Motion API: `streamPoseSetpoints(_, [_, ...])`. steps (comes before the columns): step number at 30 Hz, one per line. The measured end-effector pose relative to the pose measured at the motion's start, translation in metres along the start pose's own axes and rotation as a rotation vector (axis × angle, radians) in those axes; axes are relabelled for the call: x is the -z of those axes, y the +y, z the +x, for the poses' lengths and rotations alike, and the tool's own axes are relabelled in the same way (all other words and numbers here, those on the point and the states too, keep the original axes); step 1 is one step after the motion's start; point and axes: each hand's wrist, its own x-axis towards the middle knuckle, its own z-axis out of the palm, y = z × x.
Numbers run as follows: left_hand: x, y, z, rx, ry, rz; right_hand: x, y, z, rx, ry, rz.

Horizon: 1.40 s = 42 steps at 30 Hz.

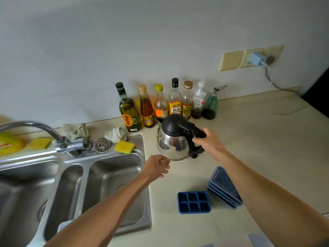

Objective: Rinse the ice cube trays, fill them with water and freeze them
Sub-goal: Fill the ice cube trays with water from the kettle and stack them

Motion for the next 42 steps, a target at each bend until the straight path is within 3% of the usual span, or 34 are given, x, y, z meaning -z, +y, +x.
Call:
streamPoseSetpoints(9, [0.038, -0.028, -0.004, 0.074, 0.001, -0.056, -0.053, -0.006, -0.041, -0.038, -0.004, 0.225])
streamPoseSetpoints(12, [0.046, -0.036, -0.011, 0.155, -0.068, -0.136, -0.065, -0.008, -0.056, -0.025, 0.034, 0.221])
streamPoseSetpoints(17, [0.047, -0.052, -0.018, 0.130, -0.104, -0.071, -0.075, -0.007, -0.075, -0.043, 0.052, 0.220])
streamPoseSetpoints(26, [-0.009, -0.061, -0.022, 0.109, -0.274, -0.022, -0.083, 0.030, -0.144, -0.050, 0.205, -0.272])
streamPoseSetpoints(29, [-0.033, -0.056, -0.027, 0.184, -0.257, -0.092, -0.084, 0.058, -0.160, -0.134, 0.162, -0.379])
streamPoseSetpoints(32, [-0.051, -0.056, -0.032, 0.102, -0.201, 0.044, -0.082, 0.084, -0.167, -0.183, 0.115, -0.500])
streamPoseSetpoints(42, [-0.079, -0.060, -0.038, 0.173, -0.062, 0.073, -0.079, 0.122, -0.161, -0.224, 0.101, -0.268])
